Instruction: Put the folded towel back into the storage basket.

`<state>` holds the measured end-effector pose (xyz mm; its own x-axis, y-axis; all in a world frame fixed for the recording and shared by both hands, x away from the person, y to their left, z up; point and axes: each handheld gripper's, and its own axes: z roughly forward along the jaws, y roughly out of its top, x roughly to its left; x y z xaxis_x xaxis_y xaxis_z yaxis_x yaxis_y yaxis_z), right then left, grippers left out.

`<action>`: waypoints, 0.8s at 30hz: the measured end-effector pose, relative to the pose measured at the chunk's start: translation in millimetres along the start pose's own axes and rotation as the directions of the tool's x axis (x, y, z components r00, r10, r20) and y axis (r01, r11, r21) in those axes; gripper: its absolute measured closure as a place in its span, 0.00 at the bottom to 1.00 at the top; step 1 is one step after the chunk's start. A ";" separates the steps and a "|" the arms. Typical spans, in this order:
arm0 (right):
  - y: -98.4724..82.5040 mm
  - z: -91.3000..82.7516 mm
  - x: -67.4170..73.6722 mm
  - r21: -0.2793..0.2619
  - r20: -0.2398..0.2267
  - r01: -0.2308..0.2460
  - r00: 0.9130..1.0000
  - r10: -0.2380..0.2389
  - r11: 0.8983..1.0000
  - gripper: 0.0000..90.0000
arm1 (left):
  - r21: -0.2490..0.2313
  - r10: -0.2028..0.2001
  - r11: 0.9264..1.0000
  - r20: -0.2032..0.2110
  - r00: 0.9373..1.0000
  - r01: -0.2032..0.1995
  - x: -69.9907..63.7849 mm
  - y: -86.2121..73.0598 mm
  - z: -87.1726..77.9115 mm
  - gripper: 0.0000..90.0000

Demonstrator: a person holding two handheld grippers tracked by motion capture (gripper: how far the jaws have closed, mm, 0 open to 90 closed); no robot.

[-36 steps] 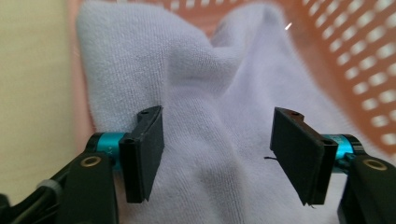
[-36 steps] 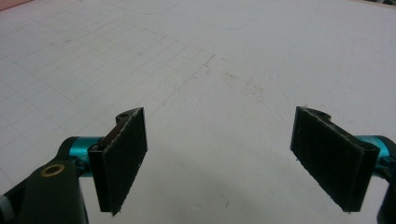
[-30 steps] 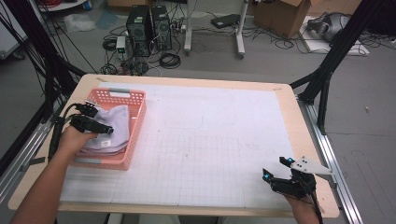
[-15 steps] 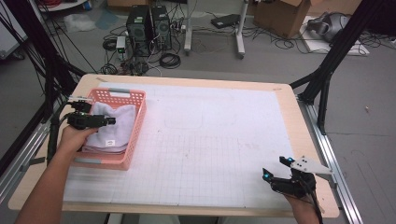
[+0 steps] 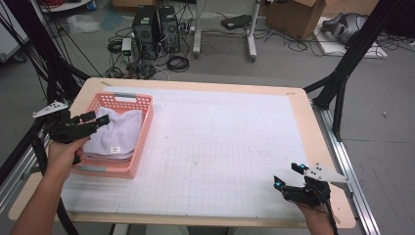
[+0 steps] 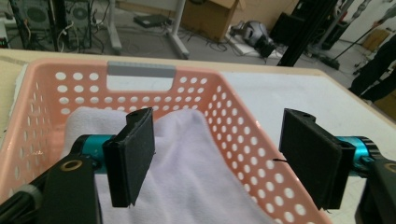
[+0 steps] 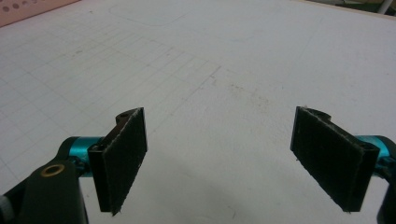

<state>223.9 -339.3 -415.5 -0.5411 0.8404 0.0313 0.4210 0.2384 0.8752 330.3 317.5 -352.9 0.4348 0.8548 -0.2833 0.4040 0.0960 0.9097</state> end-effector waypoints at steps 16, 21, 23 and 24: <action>0.7 -3.9 0.5 -0.028 -0.015 0.007 1.000 -0.007 1.000 0.19 | -0.141 0.157 0.981 0.175 0.972 -0.133 -70.1 -17.2 -15.6 0.25; 1.2 -5.7 -0.9 -0.032 -0.015 0.008 1.000 -0.008 0.999 0.19 | -0.133 0.171 0.981 0.232 0.958 -0.143 -94.1 -28.6 -9.4 0.25; 1.1 -6.2 -1.2 -0.035 -0.013 0.012 1.000 -0.012 0.999 0.19 | -0.130 0.179 0.980 0.249 0.952 -0.150 -102.9 -32.9 -6.9 0.25; 1.2 -6.5 -0.8 -0.037 -0.015 0.012 1.000 -0.013 0.999 0.19 | -0.130 0.180 0.980 0.262 0.948 -0.151 -109.0 -36.3 -5.1 0.25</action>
<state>220.1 -342.8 -411.4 -0.5571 0.8300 0.0273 0.3870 0.2304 0.8928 264.1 223.5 -353.5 0.6960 0.6941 -0.1841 0.2262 0.0315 0.9736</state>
